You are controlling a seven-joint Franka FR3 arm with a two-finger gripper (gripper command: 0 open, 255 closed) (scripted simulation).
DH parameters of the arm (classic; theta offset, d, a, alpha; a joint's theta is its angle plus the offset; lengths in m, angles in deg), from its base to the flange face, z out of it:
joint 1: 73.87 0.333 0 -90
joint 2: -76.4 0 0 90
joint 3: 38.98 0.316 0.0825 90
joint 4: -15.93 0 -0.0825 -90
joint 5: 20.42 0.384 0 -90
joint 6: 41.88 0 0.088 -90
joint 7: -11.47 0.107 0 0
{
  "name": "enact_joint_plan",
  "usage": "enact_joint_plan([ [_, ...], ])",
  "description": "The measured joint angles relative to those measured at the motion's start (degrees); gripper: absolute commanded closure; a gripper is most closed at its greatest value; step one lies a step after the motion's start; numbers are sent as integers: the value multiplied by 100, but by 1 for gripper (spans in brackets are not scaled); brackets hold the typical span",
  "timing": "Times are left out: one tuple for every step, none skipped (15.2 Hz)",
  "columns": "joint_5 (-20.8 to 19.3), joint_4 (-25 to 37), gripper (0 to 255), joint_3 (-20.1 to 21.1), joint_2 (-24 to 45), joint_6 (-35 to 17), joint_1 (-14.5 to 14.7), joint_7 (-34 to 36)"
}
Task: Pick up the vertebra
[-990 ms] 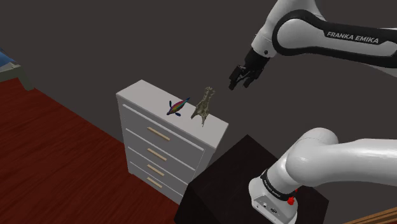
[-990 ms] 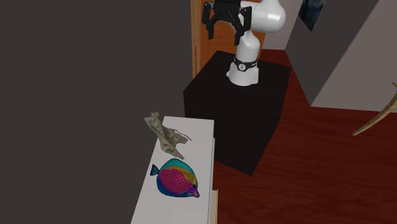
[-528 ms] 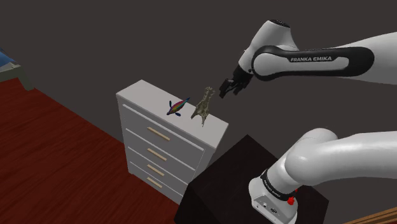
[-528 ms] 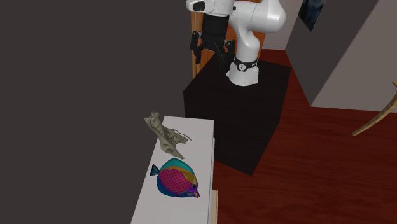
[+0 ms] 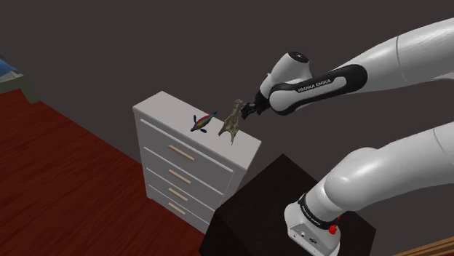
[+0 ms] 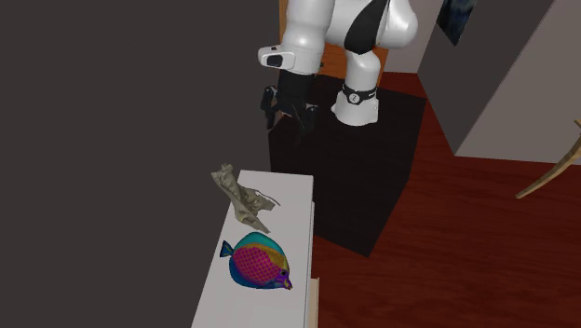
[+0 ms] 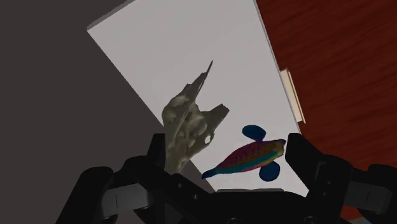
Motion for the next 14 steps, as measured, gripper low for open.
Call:
enact_joint_plan([
  [-73,36,0,5,317,-343,-53,32],
  [-159,81,0,48,566,-618,-107,113],
  [-266,95,0,41,815,-919,-192,139],
  [-390,158,0,30,1128,-1244,-287,172],
  [-585,207,0,57,1433,-1569,-403,296],
  [-861,338,0,93,1740,-1820,-517,509],
  [-1211,472,0,58,1988,-2010,-586,775],
  [-1697,642,0,-80,2297,-2230,-576,1168],
  [-2224,830,0,-330,2597,-2431,-451,1597],
  [-2778,963,0,-738,2871,-2666,-178,2076],
  [-3192,1196,0,-1160,3226,-2892,169,2491],
  [-3396,1380,0,-1540,3554,-3126,486,2732],
  [-3450,1477,0,-1791,3766,-3304,690,2813],
  [-3446,1538,0,-1946,3926,-3437,826,2846],
])
